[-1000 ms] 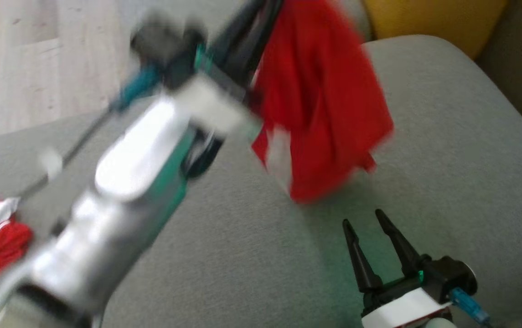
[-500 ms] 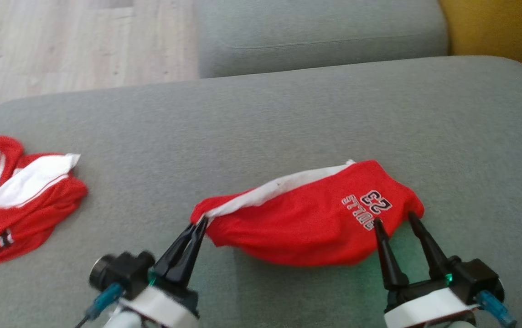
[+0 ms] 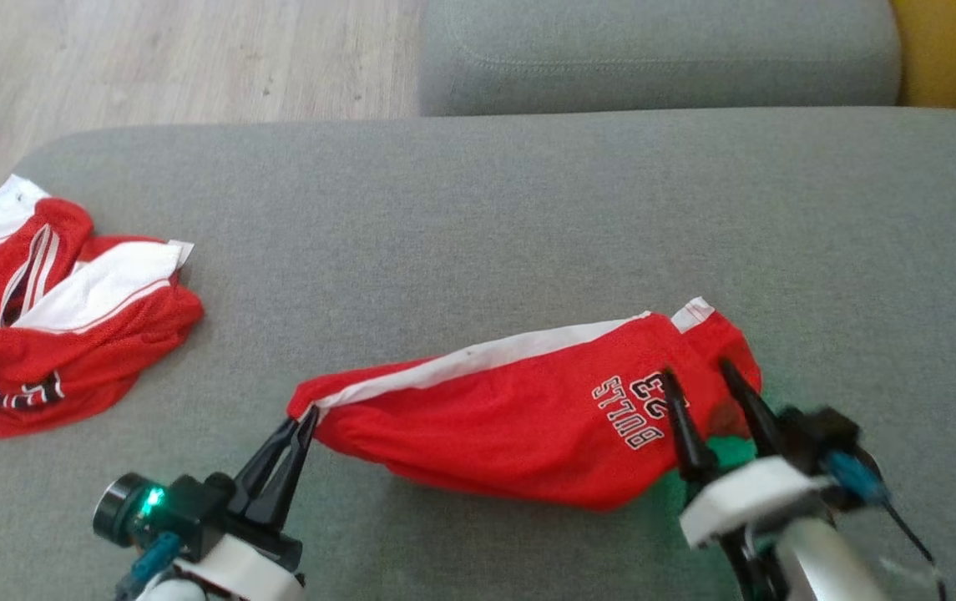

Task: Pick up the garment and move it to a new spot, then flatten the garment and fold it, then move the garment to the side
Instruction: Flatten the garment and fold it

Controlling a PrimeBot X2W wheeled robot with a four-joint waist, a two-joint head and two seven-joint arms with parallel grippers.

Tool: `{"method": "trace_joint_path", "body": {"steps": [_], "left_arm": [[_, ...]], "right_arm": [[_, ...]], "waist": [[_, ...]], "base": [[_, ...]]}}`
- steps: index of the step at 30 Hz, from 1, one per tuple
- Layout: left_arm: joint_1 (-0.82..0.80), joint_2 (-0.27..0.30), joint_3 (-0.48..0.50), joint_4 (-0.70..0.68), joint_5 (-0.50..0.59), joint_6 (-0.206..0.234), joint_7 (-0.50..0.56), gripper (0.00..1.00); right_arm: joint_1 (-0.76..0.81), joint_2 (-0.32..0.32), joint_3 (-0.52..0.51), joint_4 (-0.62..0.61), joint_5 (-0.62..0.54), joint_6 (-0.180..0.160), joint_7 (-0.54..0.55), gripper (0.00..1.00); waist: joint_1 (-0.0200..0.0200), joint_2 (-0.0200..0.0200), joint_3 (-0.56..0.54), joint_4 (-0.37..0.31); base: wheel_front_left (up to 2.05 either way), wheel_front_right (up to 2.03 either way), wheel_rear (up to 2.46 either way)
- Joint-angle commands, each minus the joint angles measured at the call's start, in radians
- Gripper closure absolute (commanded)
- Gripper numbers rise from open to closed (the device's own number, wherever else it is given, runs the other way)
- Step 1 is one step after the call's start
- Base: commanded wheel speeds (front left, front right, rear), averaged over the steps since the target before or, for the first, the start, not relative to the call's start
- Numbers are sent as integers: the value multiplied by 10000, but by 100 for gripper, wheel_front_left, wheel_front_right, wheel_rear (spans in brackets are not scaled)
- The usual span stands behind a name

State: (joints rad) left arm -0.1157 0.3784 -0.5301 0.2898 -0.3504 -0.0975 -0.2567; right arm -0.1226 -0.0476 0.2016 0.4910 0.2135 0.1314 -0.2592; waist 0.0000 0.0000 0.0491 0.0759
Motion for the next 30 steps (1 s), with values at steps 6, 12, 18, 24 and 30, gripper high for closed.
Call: {"method": "trace_joint_path", "body": {"steps": [6,12,18,24,30], "left_arm": [[-640,-115,600,-133,264,-156,-51,100],[-791,-403,524,-48,459,-262,-51,100],[-845,-549,432,49,529,-309,-51,100],[-811,-652,454,104,460,-325,-51,100],[-711,-719,469,72,331,-329,-51,100]], "right_arm": [[-2595,-414,1047,1726,-204,-7,986,0],[-4345,-618,1503,3409,-886,-7,2724,0],[-5145,-645,2046,4481,-1180,-7,3996,0],[-5159,-457,2265,5049,-993,-7,4246,75],[-5043,-389,2418,5187,-792,-7,3781,100]], "waist": [[0,0,339,185],[0,0,519,453],[0,0,565,669],[0,0,556,790],[0,0,445,717]], "base": [[0,0,0],[0,0,0],[0,0,0],[0,0,0],[0,0,0]]}}
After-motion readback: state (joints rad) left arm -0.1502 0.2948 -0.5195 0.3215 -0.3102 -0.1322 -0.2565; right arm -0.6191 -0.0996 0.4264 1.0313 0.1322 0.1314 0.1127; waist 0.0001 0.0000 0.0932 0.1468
